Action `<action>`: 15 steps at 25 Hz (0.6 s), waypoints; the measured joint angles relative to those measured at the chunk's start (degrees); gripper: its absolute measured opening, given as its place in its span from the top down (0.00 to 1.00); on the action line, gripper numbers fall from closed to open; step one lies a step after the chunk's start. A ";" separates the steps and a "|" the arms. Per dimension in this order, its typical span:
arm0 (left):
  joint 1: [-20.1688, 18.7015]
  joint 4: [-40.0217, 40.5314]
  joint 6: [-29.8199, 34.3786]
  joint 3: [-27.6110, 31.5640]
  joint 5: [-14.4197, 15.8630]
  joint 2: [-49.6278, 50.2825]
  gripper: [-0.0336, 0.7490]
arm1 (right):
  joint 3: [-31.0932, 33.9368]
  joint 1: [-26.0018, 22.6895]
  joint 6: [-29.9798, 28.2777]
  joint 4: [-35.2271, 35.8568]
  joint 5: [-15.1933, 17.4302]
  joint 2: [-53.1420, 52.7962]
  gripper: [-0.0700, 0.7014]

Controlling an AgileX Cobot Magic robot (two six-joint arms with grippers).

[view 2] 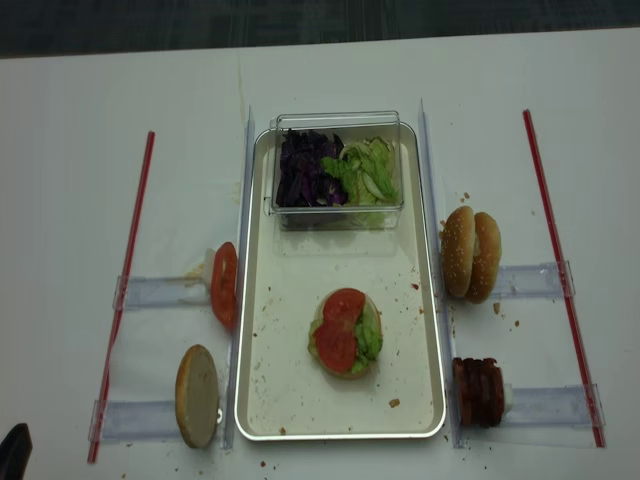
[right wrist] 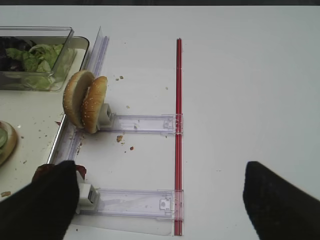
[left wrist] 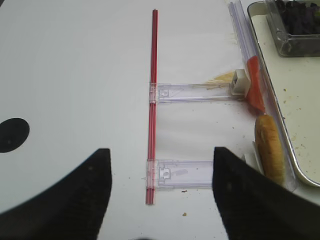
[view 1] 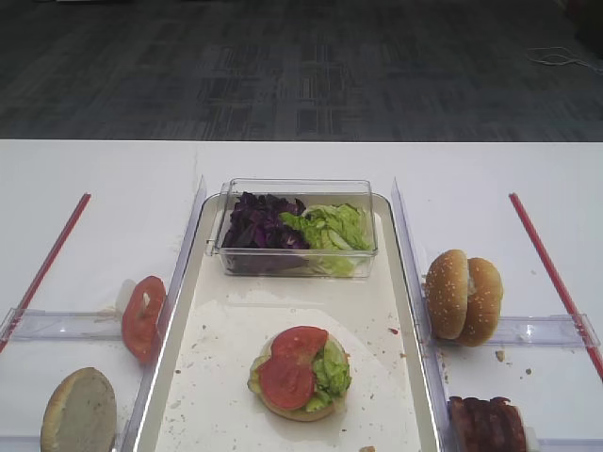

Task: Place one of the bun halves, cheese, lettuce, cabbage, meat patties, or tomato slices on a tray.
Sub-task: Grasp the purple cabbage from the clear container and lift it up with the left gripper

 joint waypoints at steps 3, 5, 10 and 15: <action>0.00 0.00 0.00 0.00 0.00 0.00 0.40 | 0.00 0.00 0.00 0.00 0.00 0.00 0.02; 0.00 0.00 0.00 0.00 0.00 0.00 0.40 | 0.00 0.00 0.00 0.00 0.00 0.00 0.02; 0.00 0.00 0.00 0.00 0.00 0.00 0.40 | 0.00 0.00 0.00 0.00 0.00 0.00 0.02; 0.00 0.00 0.00 0.00 0.00 4.85 0.40 | 0.00 0.00 0.00 0.00 0.00 0.00 0.02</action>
